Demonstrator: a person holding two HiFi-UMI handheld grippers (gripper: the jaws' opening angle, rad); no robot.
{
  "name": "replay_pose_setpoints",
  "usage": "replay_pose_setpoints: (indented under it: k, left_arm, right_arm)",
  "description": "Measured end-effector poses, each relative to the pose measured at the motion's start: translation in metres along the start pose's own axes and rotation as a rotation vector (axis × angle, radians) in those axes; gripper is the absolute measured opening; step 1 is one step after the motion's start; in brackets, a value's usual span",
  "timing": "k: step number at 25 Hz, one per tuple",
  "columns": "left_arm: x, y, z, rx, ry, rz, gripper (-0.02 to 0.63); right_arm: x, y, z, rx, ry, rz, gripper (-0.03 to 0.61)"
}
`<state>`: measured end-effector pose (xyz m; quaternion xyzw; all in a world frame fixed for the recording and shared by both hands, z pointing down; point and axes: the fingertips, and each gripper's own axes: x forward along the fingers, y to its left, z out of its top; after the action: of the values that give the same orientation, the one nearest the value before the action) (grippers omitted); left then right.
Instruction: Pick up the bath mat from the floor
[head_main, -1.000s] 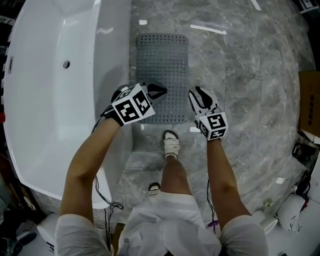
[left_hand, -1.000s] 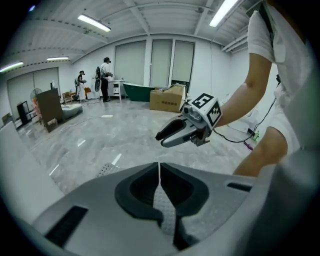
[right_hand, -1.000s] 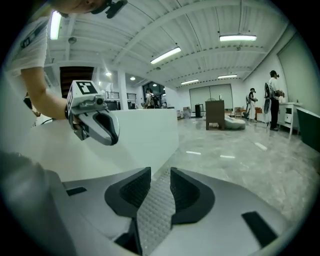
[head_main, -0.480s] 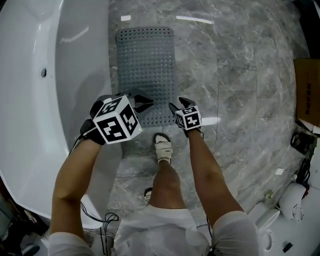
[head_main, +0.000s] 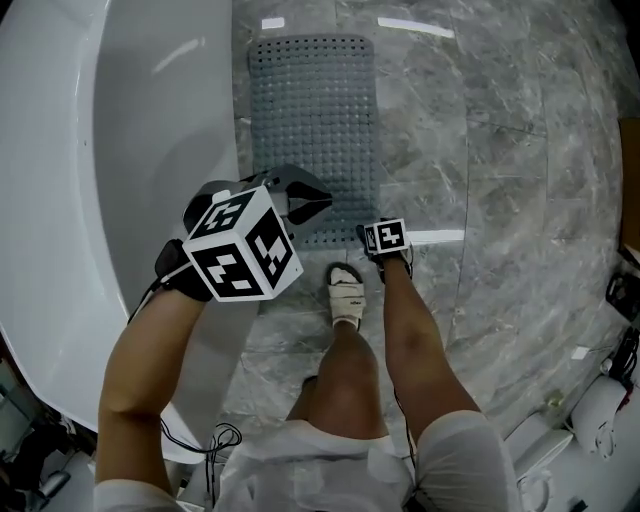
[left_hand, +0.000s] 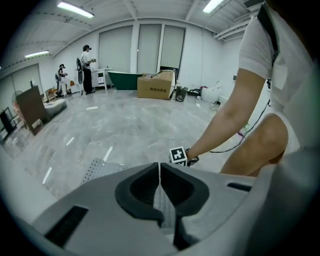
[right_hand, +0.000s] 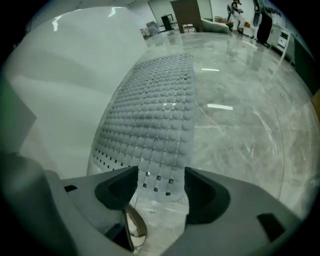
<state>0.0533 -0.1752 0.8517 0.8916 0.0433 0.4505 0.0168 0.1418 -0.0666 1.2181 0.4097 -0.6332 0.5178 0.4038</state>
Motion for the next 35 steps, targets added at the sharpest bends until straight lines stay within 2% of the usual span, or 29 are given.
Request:
replay_pose_setpoints:
  k: [4, 11, 18, 21, 22, 23, 26, 29, 33, 35]
  left_arm:
    - [0.006, -0.017, -0.001, 0.045, 0.014, -0.042, 0.018]
    - [0.011, -0.024, -0.001, 0.077, 0.032, -0.056, 0.018]
    - [0.003, -0.014, 0.001, 0.069, 0.031, -0.032, 0.018]
    - [0.003, -0.014, 0.005, 0.068, 0.018, -0.029, 0.018]
    - [0.002, -0.013, 0.006, 0.067, 0.013, -0.029, 0.018]
    - [0.001, -0.013, 0.008, 0.065, 0.009, -0.029, 0.018]
    - [-0.001, -0.009, 0.009, 0.057, 0.002, -0.023, 0.018]
    - [-0.001, -0.008, 0.005, 0.058, -0.003, -0.010, 0.018]
    - [0.000, -0.007, 0.004, 0.059, -0.006, -0.012, 0.018]
    - [0.002, -0.005, -0.001, 0.057, 0.007, -0.010, 0.018]
  right_arm:
    - [0.017, -0.013, -0.026, -0.016, 0.059, -0.038, 0.298]
    - [0.034, -0.025, -0.051, 0.146, 0.113, -0.029, 0.301]
    - [0.046, -0.018, -0.047, 0.262, 0.103, -0.052, 0.304]
    - [0.045, -0.021, -0.049, 0.257, 0.120, -0.084, 0.299]
    - [0.044, -0.022, -0.051, 0.245, 0.131, -0.100, 0.283]
    - [0.044, -0.024, -0.052, 0.237, 0.138, -0.116, 0.239]
    - [0.047, -0.026, -0.049, 0.218, 0.140, -0.137, 0.233]
    - [0.051, -0.023, -0.051, 0.206, 0.137, -0.124, 0.213]
    - [0.051, -0.012, -0.046, 0.168, 0.124, -0.092, 0.124]
    - [0.048, -0.006, -0.042, 0.150, 0.120, -0.083, 0.103]
